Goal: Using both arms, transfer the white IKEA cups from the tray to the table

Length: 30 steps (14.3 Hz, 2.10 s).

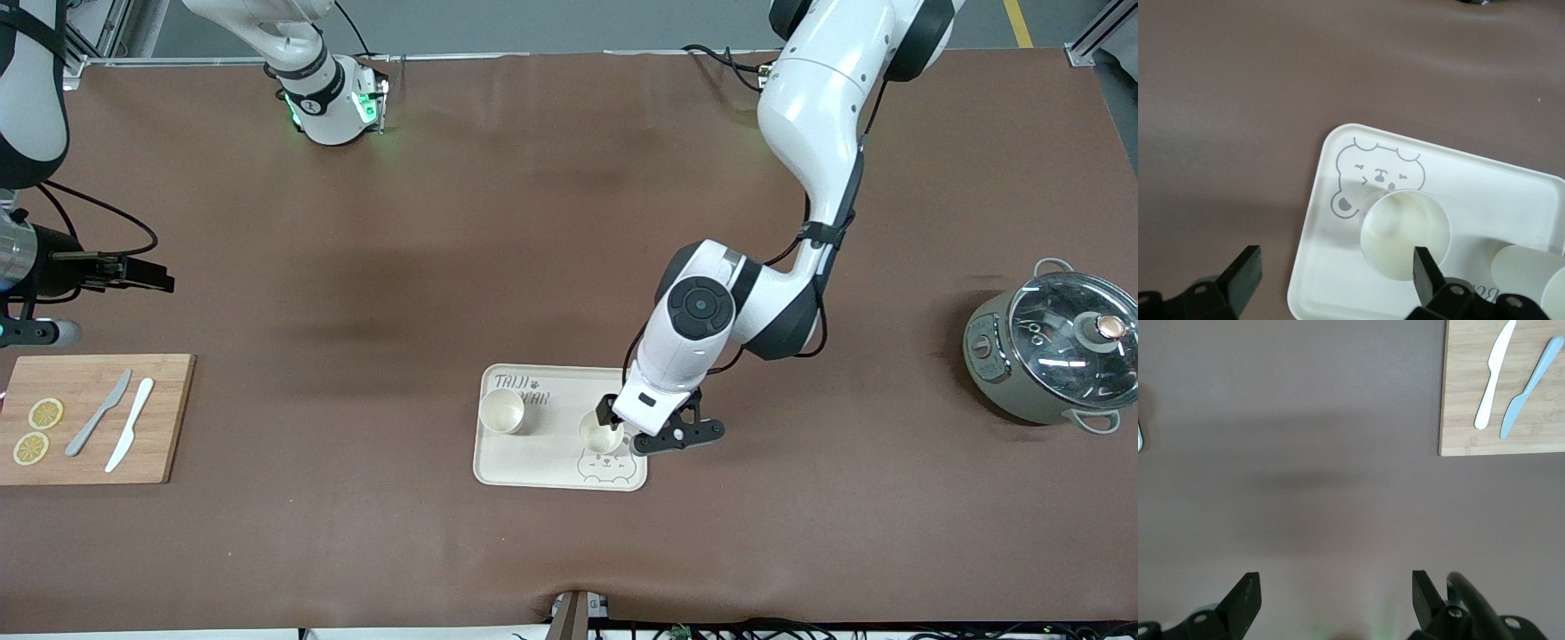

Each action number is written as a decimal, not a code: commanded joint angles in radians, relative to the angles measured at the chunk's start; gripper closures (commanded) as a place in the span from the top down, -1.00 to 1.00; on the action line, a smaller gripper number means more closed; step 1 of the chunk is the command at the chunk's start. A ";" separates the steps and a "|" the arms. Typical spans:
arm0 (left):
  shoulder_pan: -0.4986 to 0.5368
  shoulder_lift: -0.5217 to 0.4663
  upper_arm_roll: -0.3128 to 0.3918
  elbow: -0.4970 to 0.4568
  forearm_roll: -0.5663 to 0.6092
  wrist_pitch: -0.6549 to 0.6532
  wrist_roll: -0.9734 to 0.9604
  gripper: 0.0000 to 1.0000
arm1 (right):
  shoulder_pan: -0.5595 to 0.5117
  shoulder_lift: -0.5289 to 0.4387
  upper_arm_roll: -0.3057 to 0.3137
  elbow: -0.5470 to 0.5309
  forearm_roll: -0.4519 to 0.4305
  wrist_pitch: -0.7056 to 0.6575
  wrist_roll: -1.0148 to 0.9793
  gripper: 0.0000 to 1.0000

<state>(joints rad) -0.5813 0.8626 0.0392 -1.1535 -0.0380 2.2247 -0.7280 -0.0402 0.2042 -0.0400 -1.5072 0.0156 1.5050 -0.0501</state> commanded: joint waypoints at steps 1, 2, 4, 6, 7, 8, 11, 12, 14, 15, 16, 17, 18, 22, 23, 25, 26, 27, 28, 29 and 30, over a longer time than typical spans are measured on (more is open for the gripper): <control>-0.019 0.021 0.015 0.023 0.023 0.010 -0.011 1.00 | -0.026 0.050 0.011 0.038 -0.013 -0.006 -0.010 1.00; -0.020 0.022 0.015 0.023 0.023 0.012 -0.011 1.00 | -0.026 0.050 0.008 0.036 -0.003 0.003 -0.001 1.00; -0.020 0.036 0.015 0.021 0.023 0.038 -0.010 1.00 | -0.059 0.066 0.009 0.036 0.018 0.030 -0.008 1.00; -0.020 0.044 0.015 0.021 0.023 0.058 -0.007 1.00 | -0.060 0.090 0.009 0.028 0.021 0.026 -0.002 1.00; -0.019 0.046 0.015 0.021 0.023 0.061 -0.007 1.00 | -0.058 0.090 0.009 0.030 0.021 0.029 -0.002 1.00; -0.019 0.050 0.015 0.021 0.023 0.061 -0.005 1.00 | -0.056 0.090 0.011 0.030 0.021 0.032 0.001 1.00; -0.019 0.067 0.015 0.021 0.039 0.076 -0.004 1.00 | -0.032 0.100 0.011 0.022 0.024 0.018 0.009 1.00; -0.019 0.073 0.015 0.021 0.039 0.094 -0.004 1.00 | -0.021 0.100 0.011 0.021 0.024 0.014 0.054 1.00; -0.017 0.082 0.015 0.021 0.041 0.105 -0.002 1.00 | 0.017 0.098 0.014 0.019 0.026 -0.002 0.195 1.00; -0.015 0.082 0.015 0.021 0.044 0.107 -0.002 1.00 | 0.040 0.098 0.014 0.013 0.026 0.000 0.234 1.00; -0.014 0.087 0.015 0.021 0.046 0.108 -0.001 1.00 | 0.043 0.098 0.014 0.007 0.044 0.003 0.249 1.00; -0.012 0.088 0.015 0.021 0.046 0.108 0.004 1.00 | 0.043 0.099 0.014 0.007 0.078 0.003 0.262 1.00; -0.011 0.093 0.015 0.021 0.046 0.108 0.004 1.00 | 0.037 0.103 0.012 0.007 0.123 0.006 0.289 1.00; -0.011 0.107 0.015 0.021 0.046 0.124 0.004 1.00 | 0.051 0.112 0.012 0.002 0.171 0.014 0.412 1.00; -0.011 0.110 0.015 0.020 0.046 0.131 0.004 1.00 | 0.052 0.115 0.014 0.002 0.171 0.015 0.412 1.00; -0.011 0.116 0.015 0.015 0.046 0.135 0.004 1.00 | 0.078 0.132 0.012 0.002 0.171 0.029 0.423 1.00; -0.011 0.118 0.015 0.015 0.046 0.136 0.004 1.00 | 0.085 0.135 0.014 0.002 0.173 0.041 0.447 1.00; -0.012 0.119 0.015 0.015 0.047 0.136 0.004 1.00 | 0.097 0.138 0.014 0.002 0.175 0.052 0.478 1.00; -0.012 0.124 0.018 0.015 0.047 0.142 0.004 1.00 | 0.108 0.144 0.014 0.002 0.176 0.058 0.504 1.00; -0.015 0.125 0.018 0.014 0.049 0.148 0.004 1.00 | 0.118 0.150 0.012 0.002 0.185 0.058 0.524 1.00; -0.014 0.125 0.016 0.014 0.064 0.150 0.004 1.00 | 0.121 0.153 0.014 0.002 0.194 0.058 0.542 1.00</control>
<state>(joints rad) -0.5881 0.9768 0.0458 -1.1535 -0.0129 2.3587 -0.7232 0.0690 0.3482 -0.0232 -1.5125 0.1822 1.5612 0.4451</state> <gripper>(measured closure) 0.000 0.000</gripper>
